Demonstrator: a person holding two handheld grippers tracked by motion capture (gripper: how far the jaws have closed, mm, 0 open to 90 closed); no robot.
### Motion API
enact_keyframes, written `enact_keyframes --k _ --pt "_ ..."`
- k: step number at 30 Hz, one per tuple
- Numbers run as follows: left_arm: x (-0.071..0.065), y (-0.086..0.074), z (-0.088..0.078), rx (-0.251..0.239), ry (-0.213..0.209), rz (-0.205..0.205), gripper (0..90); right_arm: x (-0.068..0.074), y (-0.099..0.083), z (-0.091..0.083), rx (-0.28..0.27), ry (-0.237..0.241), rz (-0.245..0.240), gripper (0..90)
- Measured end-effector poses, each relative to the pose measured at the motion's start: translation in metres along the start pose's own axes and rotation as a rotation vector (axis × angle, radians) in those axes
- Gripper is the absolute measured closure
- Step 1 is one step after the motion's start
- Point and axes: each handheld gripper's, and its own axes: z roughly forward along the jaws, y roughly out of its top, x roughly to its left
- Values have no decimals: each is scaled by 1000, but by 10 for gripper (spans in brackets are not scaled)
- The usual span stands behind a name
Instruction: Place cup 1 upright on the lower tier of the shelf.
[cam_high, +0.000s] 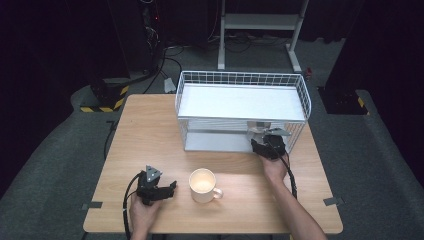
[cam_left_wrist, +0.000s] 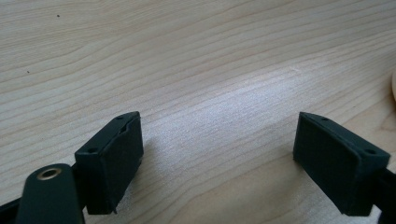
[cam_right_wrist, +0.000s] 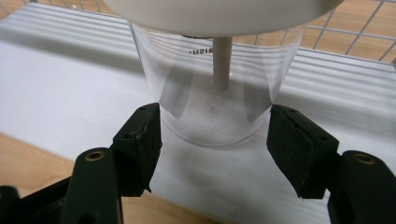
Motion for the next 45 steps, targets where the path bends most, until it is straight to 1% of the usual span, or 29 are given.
enact_keyframes --k 1,2,3,4,5,7,9,10,11,13,14,15,18,19,21,22,23,25,27,29,31,35,37,39,40,41,44,45 --pt "0 0 0 0 1 1 164 1 3 2 5 -5 13 357" --pt "0 0 0 0 2 2 164 0 4 4 3 -4 5 358" --pt "0 0 0 0 2 1 164 1 5 4 4 -4 31 367" --pt "0 0 0 0 2 1 164 1 5 4 4 -4 31 367" --pt "0 0 0 0 2 2 165 0 5 7 2 -8 46 373" --pt "0 0 0 0 2 1 165 0 5 8 7 -3 50 371" --pt "0 0 0 0 2 1 165 0 7 12 10 -18 50 372" --pt "0 0 0 0 2 1 165 0 7 12 10 -18 50 372" --pt "0 0 0 1 1 2 165 1 9 13 16 -22 61 377" --pt "0 0 0 1 2 0 166 0 11 15 14 -33 43 379" --pt "0 0 0 0 3 -1 166 0 11 15 14 -33 43 379" --pt "0 0 0 1 2 -2 166 0 13 16 4 -44 35 397" --pt "0 0 0 1 2 -3 166 0 13 17 0 -49 37 407" --pt "0 0 0 1 2 -3 166 0 13 18 1 -45 42 408" --pt "0 0 0 1 2 -4 166 -2 12 20 4 -45 31 420" --pt "0 0 0 1 2 -4 166 -3 11 21 4 -36 33 436" --pt "0 0 0 1 3 -4 166 -4 11 21 7 -36 34 443" --pt "-1 0 0 1 4 -5 166 -5 10 22 16 -43 33 446" --pt "-1 0 0 1 4 -5 166 -5 10 23 14 -42 34 443" --pt "-1 0 0 1 4 -5 167 -7 10 22 9 -46 25 430" --pt "-1 0 0 1 4 -6 166 -7 11 18 1 -19 31 405" --pt "-1 0 0 1 4 -6 167 -6 11 13 -5 -12 18 391" --pt "-1 0 0 1 4 -6 166 -5 11 11 -12 -15 -14 384" --pt "-1 0 0 1 5 -6 167 -4 10 8 -11 -14 -23 382" --pt "-1 0 0 1 5 -6 167 -5 10 6 -25 -10 -35 382" --pt "-1 0 0 1 5 -7 167 -5 9 4 -25 -4 -20 381" --pt "-1 0 0 1 5 -6 167 -8 6 -1 -34 0 -23 376" --pt "-1 0 0 1 5 -7 167 -8 5 -3 -34 2 -16 373"
